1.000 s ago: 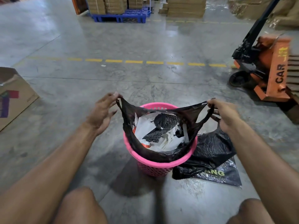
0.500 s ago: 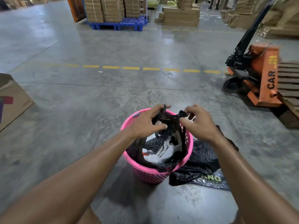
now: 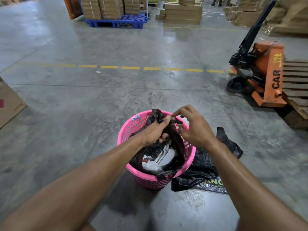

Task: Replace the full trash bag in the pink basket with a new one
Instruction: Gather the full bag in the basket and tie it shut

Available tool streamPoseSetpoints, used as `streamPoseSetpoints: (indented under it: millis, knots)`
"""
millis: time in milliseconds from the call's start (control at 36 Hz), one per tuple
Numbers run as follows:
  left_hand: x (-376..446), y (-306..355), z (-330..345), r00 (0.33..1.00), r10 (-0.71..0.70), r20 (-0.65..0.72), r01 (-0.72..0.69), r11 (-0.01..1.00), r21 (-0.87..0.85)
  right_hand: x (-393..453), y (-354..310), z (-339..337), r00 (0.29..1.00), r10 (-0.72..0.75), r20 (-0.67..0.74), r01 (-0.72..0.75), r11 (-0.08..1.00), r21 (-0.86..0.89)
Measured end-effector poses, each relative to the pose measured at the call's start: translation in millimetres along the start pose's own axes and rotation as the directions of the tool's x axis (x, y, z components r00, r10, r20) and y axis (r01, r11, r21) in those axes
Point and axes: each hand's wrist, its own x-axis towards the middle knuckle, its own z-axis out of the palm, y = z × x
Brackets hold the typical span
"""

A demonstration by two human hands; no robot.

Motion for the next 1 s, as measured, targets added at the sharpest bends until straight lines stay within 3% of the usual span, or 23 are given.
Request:
streamPoseSetpoints:
  millis: [167, 278, 389, 556, 694, 778, 806, 833, 889, 917, 944, 1000]
  knots:
    - [4, -4, -2, 0.999, -0.043, 0.000, 0.043, 0.988, -0.151, 1, 2, 22, 0.980, -0.092, -0.174, 0.071, 0.990, -0.123]
    - [6, -5, -11, 0.994, -0.061, 0.094, 0.081, 0.969, -0.233, 2, 8, 19, 0.954, 0.129, -0.272, -0.078, 0.979, 0.190]
    - [3, -1, -25, 0.988, -0.087, 0.128, 0.123, 0.944, -0.306, -4, 10, 16, 0.928, 0.284, -0.240, -0.195, 0.921, 0.338]
    - [3, 3, -34, 0.979, -0.201, 0.035, 0.193, 0.863, -0.466, -38, 2, 32, 0.974, 0.219, -0.059, -0.190, 0.930, 0.315]
    - [-2, 16, -22, 0.972, -0.237, -0.007, 0.225, 0.934, -0.276, -53, -2, 64, 0.970, 0.241, 0.040, -0.244, 0.946, 0.214]
    - [-8, 17, -19, 0.997, -0.058, -0.053, 0.066, 0.984, 0.167, -46, -5, 66, 0.961, 0.275, 0.001, -0.269, 0.937, 0.221]
    - [-11, 14, -20, 0.999, 0.032, -0.028, -0.019, 0.929, 0.371, -42, -7, 64, 0.955, 0.294, -0.039, -0.275, 0.927, 0.256]
    - [-13, 11, -23, 0.991, 0.133, 0.024, -0.121, 0.800, 0.588, -38, -8, 61, 0.945, 0.314, -0.092, -0.277, 0.916, 0.289]
    - [-19, 1, -25, 0.935, 0.325, 0.140, -0.267, 0.388, 0.882, -28, -9, 55, 0.921, 0.342, -0.186, -0.272, 0.907, 0.322]
    - [-23, -4, -25, 0.897, 0.400, 0.188, -0.295, 0.225, 0.929, -23, -10, 52, 0.917, 0.343, -0.202, -0.266, 0.906, 0.331]
    - [-25, -9, -25, 0.859, 0.456, 0.232, -0.319, 0.124, 0.940, -17, -10, 48, 0.924, 0.326, -0.199, -0.249, 0.910, 0.332]
    - [-31, -15, -26, 0.796, 0.524, 0.303, -0.370, 0.027, 0.929, -6, -12, 40, 0.965, 0.223, -0.136, -0.174, 0.937, 0.302]
